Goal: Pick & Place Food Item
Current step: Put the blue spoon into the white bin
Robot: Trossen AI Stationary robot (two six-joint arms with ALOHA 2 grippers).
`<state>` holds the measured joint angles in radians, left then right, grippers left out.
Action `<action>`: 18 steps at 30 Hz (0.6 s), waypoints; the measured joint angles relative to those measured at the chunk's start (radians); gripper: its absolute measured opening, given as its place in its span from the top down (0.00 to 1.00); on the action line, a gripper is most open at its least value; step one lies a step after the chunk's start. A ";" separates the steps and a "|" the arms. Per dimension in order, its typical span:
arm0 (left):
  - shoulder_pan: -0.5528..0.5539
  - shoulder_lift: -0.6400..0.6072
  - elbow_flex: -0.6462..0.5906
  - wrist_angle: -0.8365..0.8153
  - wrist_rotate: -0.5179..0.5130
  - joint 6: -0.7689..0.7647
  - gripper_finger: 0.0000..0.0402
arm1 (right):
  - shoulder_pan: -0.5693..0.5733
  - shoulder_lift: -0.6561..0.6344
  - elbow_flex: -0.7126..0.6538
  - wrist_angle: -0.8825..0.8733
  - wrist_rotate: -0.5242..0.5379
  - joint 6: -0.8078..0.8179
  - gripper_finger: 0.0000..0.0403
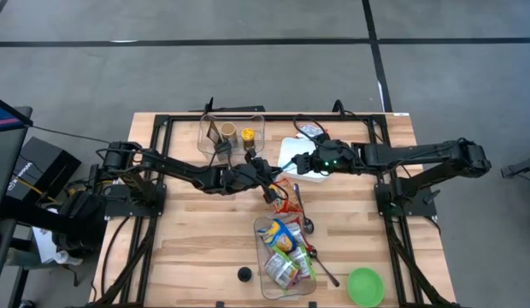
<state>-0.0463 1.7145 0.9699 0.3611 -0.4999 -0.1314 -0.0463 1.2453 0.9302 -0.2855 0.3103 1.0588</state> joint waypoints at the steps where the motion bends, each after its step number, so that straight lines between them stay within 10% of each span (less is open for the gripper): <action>1: 0.000 0.000 0.000 0.000 0.000 0.000 0.95 | 0.000 0.000 0.000 0.000 0.000 0.000 0.74; 18: 0.000 0.000 0.000 0.002 -0.001 -0.004 0.93 | -0.001 0.000 0.000 -0.004 0.003 0.015 0.97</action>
<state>-0.0463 1.7149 0.9699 0.3630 -0.5011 -0.1354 -0.0471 1.2453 0.9302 -0.2891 0.3135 1.0737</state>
